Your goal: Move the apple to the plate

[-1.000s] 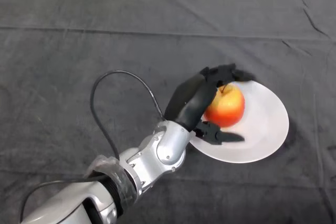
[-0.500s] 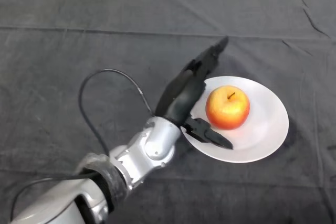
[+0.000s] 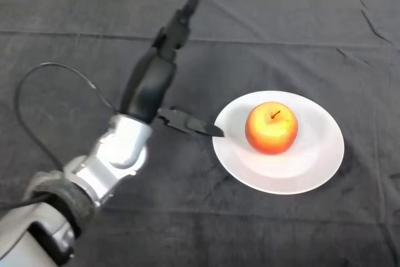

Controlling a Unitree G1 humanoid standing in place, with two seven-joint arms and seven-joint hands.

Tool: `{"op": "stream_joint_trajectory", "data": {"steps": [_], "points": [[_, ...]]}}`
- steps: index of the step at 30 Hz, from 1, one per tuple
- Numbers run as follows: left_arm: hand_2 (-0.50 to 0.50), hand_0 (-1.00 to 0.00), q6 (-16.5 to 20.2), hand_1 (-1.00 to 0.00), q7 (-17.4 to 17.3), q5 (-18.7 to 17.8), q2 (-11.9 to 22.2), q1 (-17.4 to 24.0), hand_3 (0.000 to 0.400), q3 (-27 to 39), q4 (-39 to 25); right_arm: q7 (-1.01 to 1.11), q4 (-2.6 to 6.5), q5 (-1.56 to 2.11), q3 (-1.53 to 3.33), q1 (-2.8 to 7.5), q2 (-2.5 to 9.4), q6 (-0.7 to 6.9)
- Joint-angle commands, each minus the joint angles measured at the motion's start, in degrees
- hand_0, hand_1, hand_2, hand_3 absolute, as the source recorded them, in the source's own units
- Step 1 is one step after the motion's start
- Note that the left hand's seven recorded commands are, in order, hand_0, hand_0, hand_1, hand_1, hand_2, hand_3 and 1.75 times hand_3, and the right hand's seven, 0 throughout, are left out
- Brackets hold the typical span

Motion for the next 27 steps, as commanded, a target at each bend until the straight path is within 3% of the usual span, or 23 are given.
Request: {"op": "stream_joint_trajectory", "data": {"steps": [1, 9, 18, 27], "points": [[0.00, 0.00, -1.07, 0.00, 1.83, 1.46, 3.28, 3.42, 0.000, 1.91, -2.16, 0.32, -0.38, 0.71, -0.89, 0.13, -0.39, -0.40], [0.00, 0.00, 0.31, 0.00, 7.13, 5.98, 8.12, 8.74, 0.000, 7.42, -9.42, 0.30, -0.43, 0.70, -0.88, 0.15, -0.36, -0.39], [0.00, 0.00, 3.32, 0.00, 11.61, 8.49, 13.78, 16.51, 0.000, 15.67, -21.60, 0.22, -0.58, 0.68, -0.85, 0.19, -0.30, -0.37], [0.00, 0.00, 0.98, 0.00, 15.51, 8.63, 15.87, 23.04, 0.000, 24.42, -23.57, 0.14, -0.74, 0.65, -0.81, 0.23, -0.24, -0.34]]}}
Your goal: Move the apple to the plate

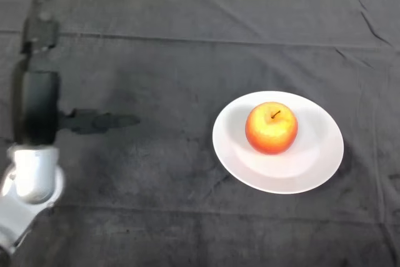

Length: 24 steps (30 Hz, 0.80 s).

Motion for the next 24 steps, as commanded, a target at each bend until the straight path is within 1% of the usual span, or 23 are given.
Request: {"op": "stream_joint_trajectory", "data": {"steps": [1, 7, 13, 17, 24], "points": [[0.00, 0.00, -0.80, 0.00, 1.48, -0.13, 3.89, 2.73, 0.000, 2.95, -2.91, 0.12, -0.75, 0.65, -0.81, 0.24, -0.24, -0.34], [0.00, 0.00, 0.61, 0.00, 3.27, -1.15, 4.58, 6.68, 0.000, 8.90, -6.94, 0.07, -0.84, 0.64, -0.79, 0.26, -0.20, -0.32], [0.00, 0.00, 3.03, 0.00, 5.41, -0.44, 3.90, 10.51, 0.000, 13.95, -12.57, 0.01, -0.94, 0.64, -0.77, 0.29, -0.16, -0.30], [0.00, 0.00, 3.93, 0.00, 6.55, 0.28, 3.25, 12.90, 0.000, 17.10, -15.92, -0.03, -1.01, 0.63, -0.76, 0.31, -0.14, -0.29], [0.00, 0.00, 3.03, 0.00, 8.16, 1.89, 1.71, 15.29, 0.000, 21.77, -17.38, -0.09, -1.10, 0.62, -0.74, 0.33, -0.10, -0.26]]}}
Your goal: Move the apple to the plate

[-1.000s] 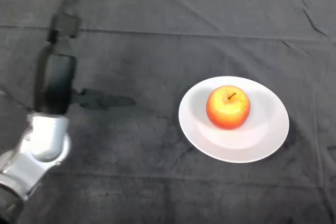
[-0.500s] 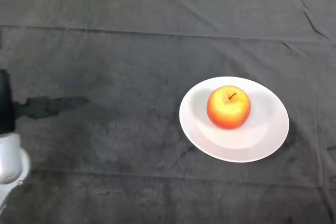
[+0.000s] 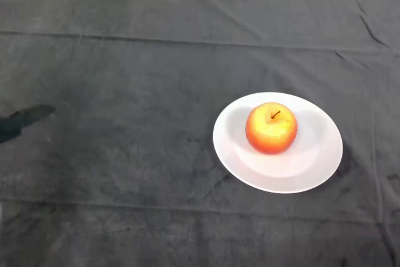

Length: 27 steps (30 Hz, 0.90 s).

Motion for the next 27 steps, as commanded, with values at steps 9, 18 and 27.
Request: {"op": "stream_joint_trajectory", "data": {"steps": [9, 18, 27], "points": [[0.00, 0.00, -1.19, 0.00, 1.00, 1.11, 0.03, 4.91, 0.000, 7.40, -3.48, -0.14, -1.18, 0.62, -0.71, 0.35, -0.08, -0.25], [0.00, 0.00, -1.10, 0.00, 0.99, 2.73, -1.03, 6.30, 0.000, 11.84, -4.32, -0.17, -1.23, 0.62, -0.70, 0.37, -0.06, -0.23], [0.00, 0.00, -1.00, 0.00, 1.13, 5.50, -2.79, 5.35, 0.000, 14.03, -3.35, -0.19, -1.26, 0.63, -0.70, 0.37, -0.05, -0.22]]}}
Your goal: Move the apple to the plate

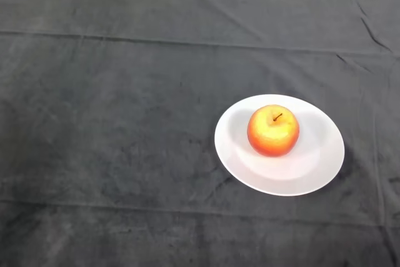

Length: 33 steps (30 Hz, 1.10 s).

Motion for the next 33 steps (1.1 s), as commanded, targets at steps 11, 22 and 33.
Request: {"op": "stream_joint_trajectory", "data": {"steps": [11, 22, 33], "points": [[0.00, 0.00, 0.02, 0.00, -0.32, 3.08, -2.26, -0.03, 0.000, 3.82, -2.43, -0.21, -1.28, 0.64, -0.69, 0.38, -0.04, -0.22], [0.00, 0.00, 0.35, 0.00, -1.69, 3.71, -3.51, -0.30, 0.000, 4.84, -3.05, -0.23, -1.32, 0.64, -0.68, 0.39, -0.02, -0.21], [0.00, 0.00, -0.05, 0.00, -3.21, 3.38, -4.44, -0.71, 0.000, 5.61, -2.62, -0.26, -1.37, 0.64, -0.66, 0.41, -0.01, -0.20]]}}
